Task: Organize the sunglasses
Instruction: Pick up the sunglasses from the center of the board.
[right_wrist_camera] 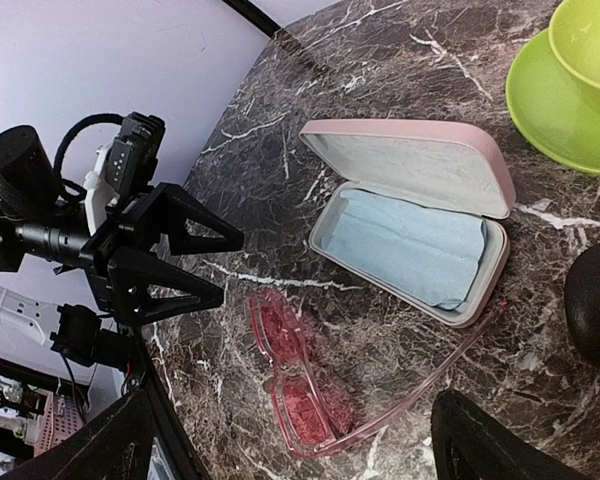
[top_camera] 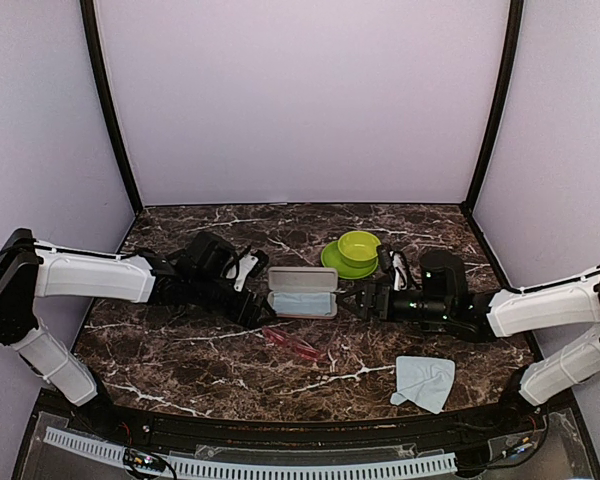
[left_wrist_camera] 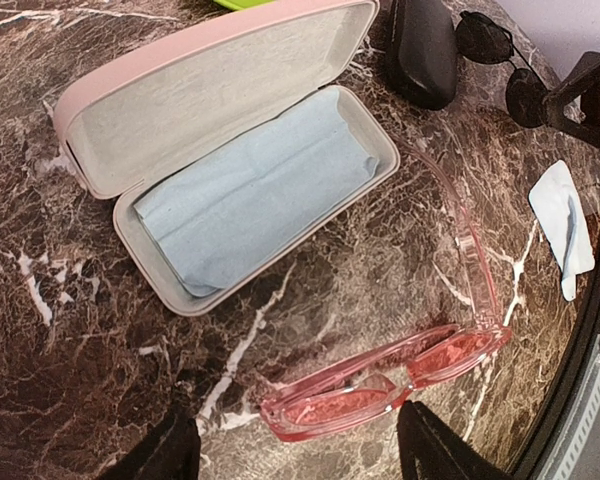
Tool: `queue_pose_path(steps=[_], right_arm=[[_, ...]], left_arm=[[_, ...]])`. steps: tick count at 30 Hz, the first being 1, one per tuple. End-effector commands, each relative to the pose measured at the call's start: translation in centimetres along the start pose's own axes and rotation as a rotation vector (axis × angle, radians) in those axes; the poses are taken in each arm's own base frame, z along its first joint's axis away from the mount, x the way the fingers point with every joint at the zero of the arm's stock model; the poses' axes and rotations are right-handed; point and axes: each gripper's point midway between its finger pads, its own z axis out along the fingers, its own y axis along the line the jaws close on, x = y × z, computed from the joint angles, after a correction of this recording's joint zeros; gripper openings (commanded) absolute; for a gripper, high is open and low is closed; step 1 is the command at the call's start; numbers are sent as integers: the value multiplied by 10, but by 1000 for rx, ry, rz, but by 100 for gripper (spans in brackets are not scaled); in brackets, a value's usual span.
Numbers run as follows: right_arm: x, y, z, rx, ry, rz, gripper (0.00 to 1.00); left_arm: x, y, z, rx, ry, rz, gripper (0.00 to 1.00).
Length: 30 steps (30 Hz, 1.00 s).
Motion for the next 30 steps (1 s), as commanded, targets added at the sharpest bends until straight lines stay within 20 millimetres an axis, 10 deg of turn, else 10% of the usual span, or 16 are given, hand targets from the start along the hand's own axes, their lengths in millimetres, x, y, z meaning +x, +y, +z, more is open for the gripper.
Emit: queue_pose_path(steps=[1,30], right_arm=[[-3,-6,3,26,-15,-3,98],[36,-61,67,88,98,146,87]], left_arm=[[-1,0,-3,9,-13,2,70],[-1,1,-5,2,-11,10,70]])
